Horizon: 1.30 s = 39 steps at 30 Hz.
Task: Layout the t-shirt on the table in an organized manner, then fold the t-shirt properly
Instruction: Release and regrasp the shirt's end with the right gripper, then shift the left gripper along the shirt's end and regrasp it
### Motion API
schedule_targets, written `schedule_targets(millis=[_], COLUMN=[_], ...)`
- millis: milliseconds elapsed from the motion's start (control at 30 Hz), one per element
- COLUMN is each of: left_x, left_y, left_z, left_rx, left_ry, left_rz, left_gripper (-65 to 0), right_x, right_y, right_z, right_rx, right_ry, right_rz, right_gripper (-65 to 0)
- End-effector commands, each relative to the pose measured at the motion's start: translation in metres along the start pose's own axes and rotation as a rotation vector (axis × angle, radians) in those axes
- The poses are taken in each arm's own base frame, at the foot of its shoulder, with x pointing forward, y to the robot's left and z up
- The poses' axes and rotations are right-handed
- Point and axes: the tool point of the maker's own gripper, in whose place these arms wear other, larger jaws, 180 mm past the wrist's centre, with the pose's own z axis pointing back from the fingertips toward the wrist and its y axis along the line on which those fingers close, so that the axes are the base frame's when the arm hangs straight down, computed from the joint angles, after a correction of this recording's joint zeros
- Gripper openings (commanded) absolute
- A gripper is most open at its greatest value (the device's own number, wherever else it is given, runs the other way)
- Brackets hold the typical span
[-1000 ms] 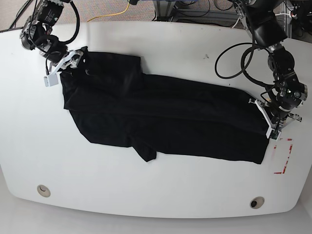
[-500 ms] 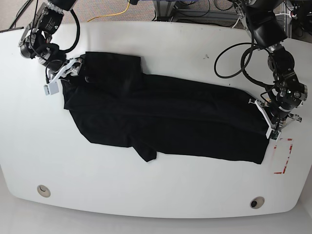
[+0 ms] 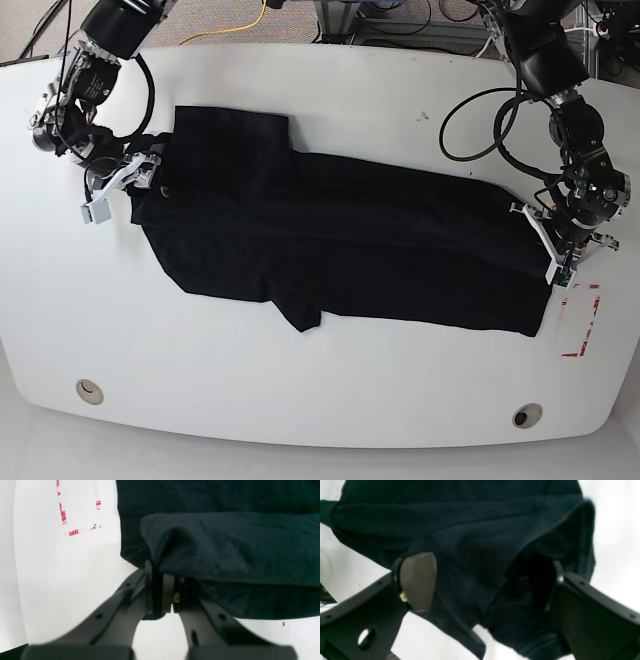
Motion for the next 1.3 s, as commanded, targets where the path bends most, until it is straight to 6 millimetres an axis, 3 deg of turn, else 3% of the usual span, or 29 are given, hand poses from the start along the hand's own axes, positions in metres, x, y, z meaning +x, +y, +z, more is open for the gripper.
schedule_targets(millis=[0, 200, 500, 833, 900, 1133, 1167, 1267], left_x=[0.02, 0.02, 0.02, 0.021, 0.021, 0.021, 0.021, 0.026], left_y=[0.011, 0.012, 0.011, 0.012, 0.012, 0.012, 0.012, 0.014], left_z=[0.006, 0.006, 0.006, 0.006, 0.006, 0.006, 0.006, 0.006], left_rx=[0.03, 0.031, 0.03, 0.03, 0.03, 0.03, 0.03, 0.035], left_ry=[-0.062, -0.061, -0.062, -0.064, -0.064, -0.064, -0.064, -0.072], left_rz=[-0.005, -0.006, -0.005, -0.005, -0.005, -0.005, -0.005, -0.004], left_gripper=[-64.4, -64.4, -64.4, -64.4, -64.4, -63.9, -62.4, -51.5], right_x=[0.026, 0.028, 0.021, 0.026, 0.027, 0.035, 0.035, 0.036], right_y=[-0.009, -0.013, 0.008, 0.015, 0.015, 0.017, 0.017, 0.017], right_z=[0.009, 0.006, -0.012, -0.019, -0.019, -0.02, -0.02, -0.02], right_rx=[-0.01, -0.001, 0.054, 0.077, 0.077, 0.081, 0.081, 0.082], right_ry=[-0.08, -0.087, -0.055, -0.071, -0.073, -0.089, -0.089, -0.089], right_rz=[0.023, 0.0, 0.006, -0.003, -0.002, 0.006, 0.006, 0.008], right_gripper=[-11.1, -11.1, -11.3, -12.7, -17.1, -54.9, -60.7, -64.8])
